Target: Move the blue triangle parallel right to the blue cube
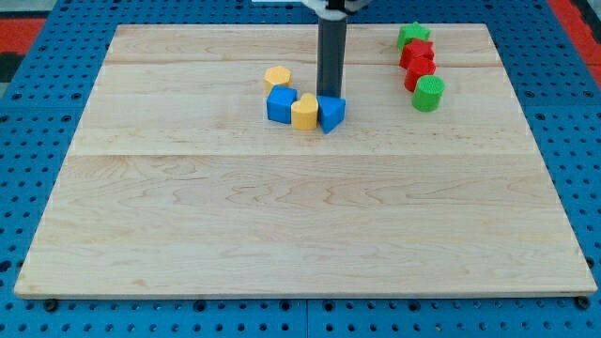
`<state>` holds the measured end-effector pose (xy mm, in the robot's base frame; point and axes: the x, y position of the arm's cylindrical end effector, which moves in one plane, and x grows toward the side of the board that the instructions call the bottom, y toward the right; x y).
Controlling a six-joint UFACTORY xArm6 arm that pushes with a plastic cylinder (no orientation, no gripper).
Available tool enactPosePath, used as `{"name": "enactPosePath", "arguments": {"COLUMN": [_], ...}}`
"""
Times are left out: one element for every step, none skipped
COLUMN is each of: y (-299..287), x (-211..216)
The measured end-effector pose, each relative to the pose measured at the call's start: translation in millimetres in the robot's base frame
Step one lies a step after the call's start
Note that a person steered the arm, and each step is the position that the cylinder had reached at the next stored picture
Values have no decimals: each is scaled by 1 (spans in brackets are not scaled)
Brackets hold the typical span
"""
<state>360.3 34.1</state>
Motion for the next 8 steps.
{"name": "enactPosePath", "arguments": {"y": [-8, -45, -58, -39, -31, -25, -5, 13], "x": [10, 30, 55, 68, 55, 42, 37, 26]}}
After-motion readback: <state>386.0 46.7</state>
